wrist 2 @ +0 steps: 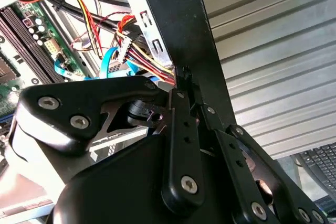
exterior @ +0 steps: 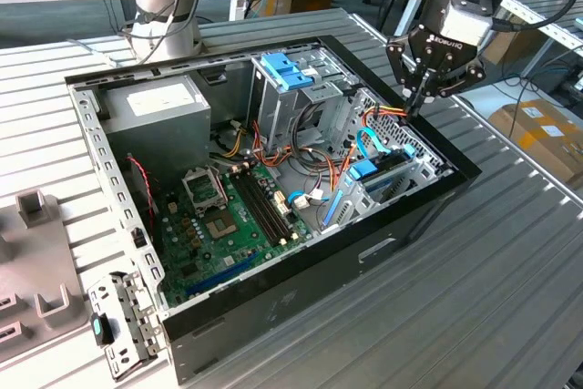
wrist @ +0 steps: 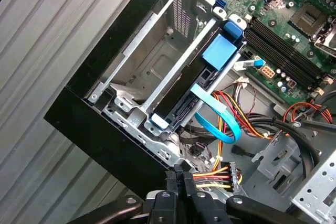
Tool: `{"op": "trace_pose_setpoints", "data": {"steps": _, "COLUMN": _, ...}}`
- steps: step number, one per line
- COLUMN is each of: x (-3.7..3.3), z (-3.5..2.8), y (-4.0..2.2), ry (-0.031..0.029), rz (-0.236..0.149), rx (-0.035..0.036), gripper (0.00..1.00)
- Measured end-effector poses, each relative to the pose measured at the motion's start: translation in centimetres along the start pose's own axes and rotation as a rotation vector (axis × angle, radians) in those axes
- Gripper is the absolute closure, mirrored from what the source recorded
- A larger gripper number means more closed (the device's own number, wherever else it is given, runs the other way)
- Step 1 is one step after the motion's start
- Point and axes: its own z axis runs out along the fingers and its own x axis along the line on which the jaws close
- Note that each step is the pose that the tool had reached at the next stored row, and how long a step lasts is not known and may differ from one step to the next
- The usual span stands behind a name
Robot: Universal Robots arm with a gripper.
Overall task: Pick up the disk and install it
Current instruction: 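Insert the second disk wire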
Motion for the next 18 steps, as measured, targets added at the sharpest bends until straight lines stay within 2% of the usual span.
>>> {"op": "trace_pose_setpoints", "data": {"steps": 4, "x": -0.05, "z": -0.01, "y": 0.06, "ry": 0.0001, "rz": 0.001, "rx": -0.0002, "gripper": 0.84}}
{"op": "trace_pose_setpoints", "data": {"steps": 13, "x": -1.43, "z": -0.09, "y": 1.84, "ry": 0.0006, "rz": 0.0, "rx": 0.0007, "gripper": 0.84}}
{"op": "trace_pose_setpoints", "data": {"steps": 15, "x": -1.54, "z": -0.09, "y": 1.98, "ry": 0.0005, "rz": 0.001, "rx": 0.0007, "gripper": 0.84}}
{"op": "trace_pose_setpoints", "data": {"steps": 16, "x": -1.55, "z": -0.08, "y": 1.99, "ry": 0.0006, "rz": 0.003, "rx": 0.0006, "gripper": 0.84}}
{"op": "trace_pose_setpoints", "data": {"steps": 18, "x": -1.56, "z": -0.06, "y": 2.0, "ry": 0.0005, "rz": 0.041, "rx": -0.0023, "gripper": 0.84}}
